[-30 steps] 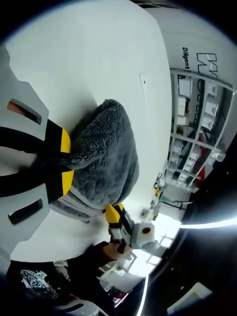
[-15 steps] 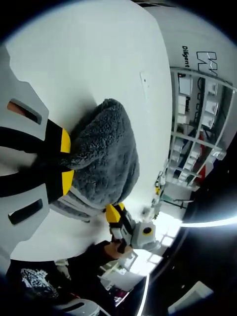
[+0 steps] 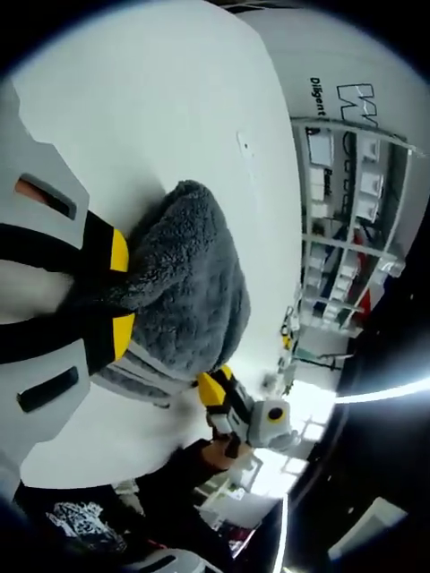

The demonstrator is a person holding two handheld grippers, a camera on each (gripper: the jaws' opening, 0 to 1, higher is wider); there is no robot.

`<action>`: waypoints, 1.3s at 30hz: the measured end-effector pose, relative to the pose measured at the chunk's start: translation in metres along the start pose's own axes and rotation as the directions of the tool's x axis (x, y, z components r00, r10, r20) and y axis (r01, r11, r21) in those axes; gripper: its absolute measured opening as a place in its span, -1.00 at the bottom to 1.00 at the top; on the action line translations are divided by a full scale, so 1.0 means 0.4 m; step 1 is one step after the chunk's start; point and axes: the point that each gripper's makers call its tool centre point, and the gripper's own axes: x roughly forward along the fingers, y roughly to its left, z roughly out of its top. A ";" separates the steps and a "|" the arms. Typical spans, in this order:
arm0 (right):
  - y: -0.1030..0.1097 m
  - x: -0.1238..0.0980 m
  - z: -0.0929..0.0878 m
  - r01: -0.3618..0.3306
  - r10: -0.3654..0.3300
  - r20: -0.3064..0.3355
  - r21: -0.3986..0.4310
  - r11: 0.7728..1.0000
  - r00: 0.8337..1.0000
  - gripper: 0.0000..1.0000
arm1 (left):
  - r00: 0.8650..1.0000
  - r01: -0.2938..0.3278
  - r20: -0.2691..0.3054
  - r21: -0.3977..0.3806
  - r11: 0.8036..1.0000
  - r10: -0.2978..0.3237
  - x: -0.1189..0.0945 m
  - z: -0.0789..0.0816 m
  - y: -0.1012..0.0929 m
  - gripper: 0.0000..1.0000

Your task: Open the folded towel by lifting each exposed corner and separating the folded layers until the towel lies flat within the target outline without major curled edges

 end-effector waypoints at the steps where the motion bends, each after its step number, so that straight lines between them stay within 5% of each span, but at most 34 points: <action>1: -0.001 -0.004 0.005 -0.001 0.001 0.012 -0.014 1.000 1.000 -0.71 | 1.000 -0.010 0.007 0.017 1.000 0.010 -0.006 0.009 0.021 -0.65; 14: -0.024 -0.030 0.037 0.021 -0.016 0.068 -0.075 0.997 0.998 -0.55 | 0.994 -0.076 0.087 0.132 0.988 0.065 -0.032 0.053 0.064 -0.39; 17: -0.010 -0.048 0.057 0.025 -0.001 0.093 -0.253 0.967 0.996 -0.43 | 0.990 -0.091 0.119 0.173 0.981 0.071 -0.046 0.073 0.074 -0.30; 21: 0.027 -0.066 0.067 0.004 0.038 0.135 -0.300 0.954 0.990 -0.12 | 0.979 -0.116 0.188 0.198 0.973 0.079 -0.071 0.109 0.083 0.09; 23: 0.028 -0.072 0.075 0.008 0.046 0.151 -0.344 0.939 0.987 0.05 | 0.975 -0.132 0.206 0.212 0.968 0.088 -0.080 0.116 0.083 0.44; 27: 0.030 -0.074 0.092 0.042 0.077 0.188 -0.555 0.831 0.979 0.50 | 0.958 -0.206 0.253 0.280 0.938 0.134 -0.097 0.138 0.091 0.70; 30: 0.027 -0.079 0.114 0.060 0.077 0.233 -0.531 0.845 0.969 0.96 | 0.954 -0.211 0.268 0.279 0.937 0.135 -0.101 0.144 0.092 0.90; 35: 0.046 -0.108 0.165 0.070 0.117 0.324 -0.512 0.856 0.939 1.00 | 0.941 -0.229 0.312 0.301 0.926 0.131 -0.124 0.163 0.080 0.99; 39: 0.021 -0.125 0.205 0.083 0.114 0.331 -0.527 0.846 0.937 1.00 | 0.900 -0.240 0.426 0.313 0.919 0.090 -0.167 0.216 0.074 0.99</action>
